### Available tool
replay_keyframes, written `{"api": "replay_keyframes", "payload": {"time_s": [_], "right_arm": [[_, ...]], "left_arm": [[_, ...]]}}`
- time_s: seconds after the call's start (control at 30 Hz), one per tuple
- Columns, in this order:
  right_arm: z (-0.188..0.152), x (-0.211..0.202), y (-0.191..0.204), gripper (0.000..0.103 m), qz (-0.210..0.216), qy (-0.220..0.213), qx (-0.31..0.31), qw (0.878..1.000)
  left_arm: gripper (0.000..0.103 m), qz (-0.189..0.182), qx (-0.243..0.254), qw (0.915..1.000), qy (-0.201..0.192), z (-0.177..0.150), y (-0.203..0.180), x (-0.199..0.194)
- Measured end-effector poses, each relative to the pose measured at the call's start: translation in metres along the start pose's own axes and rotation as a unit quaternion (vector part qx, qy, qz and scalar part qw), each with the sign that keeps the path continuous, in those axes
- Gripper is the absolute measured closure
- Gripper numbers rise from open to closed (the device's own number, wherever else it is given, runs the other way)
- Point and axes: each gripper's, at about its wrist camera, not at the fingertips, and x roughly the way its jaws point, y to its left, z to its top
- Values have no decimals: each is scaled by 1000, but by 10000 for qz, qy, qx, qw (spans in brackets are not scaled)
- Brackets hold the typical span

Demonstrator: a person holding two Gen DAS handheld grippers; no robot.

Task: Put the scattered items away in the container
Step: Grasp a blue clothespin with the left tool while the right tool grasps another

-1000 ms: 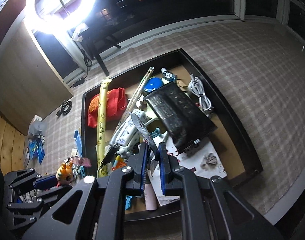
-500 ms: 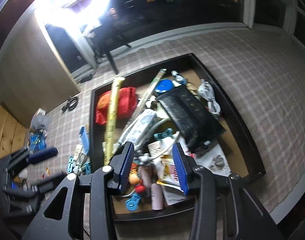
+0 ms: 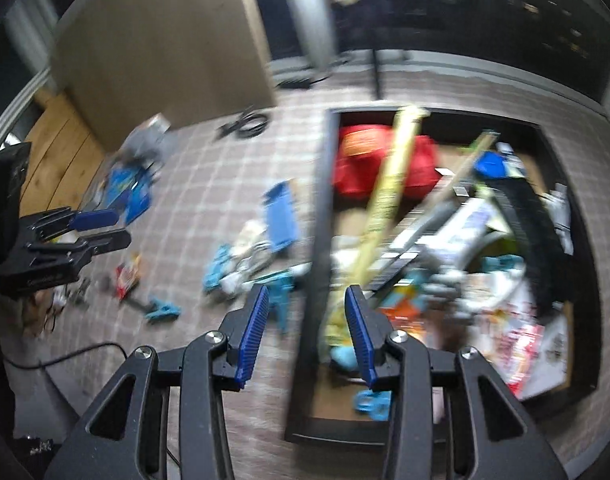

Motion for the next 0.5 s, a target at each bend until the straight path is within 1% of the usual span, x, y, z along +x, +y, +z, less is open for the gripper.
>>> {"api": "replay_keyframes", "payload": {"time_s": [0.1, 0.23, 0.37, 0.5], "right_arm": [[2, 17, 27, 64, 215, 187, -253, 9993], [7, 41, 55, 64, 427, 411, -532, 9968], [17, 69, 76, 64, 395, 659, -727, 9944], [27, 97, 86, 64, 399, 974, -719, 9918]], "left_arm": [[60, 69, 73, 9998, 164, -24, 7, 5], [60, 49, 491, 9984, 290, -47, -8, 13], [58, -14, 925, 9951, 346, -56, -27, 26], [57, -4, 1102, 9931, 399, -56, -36, 41]]}}
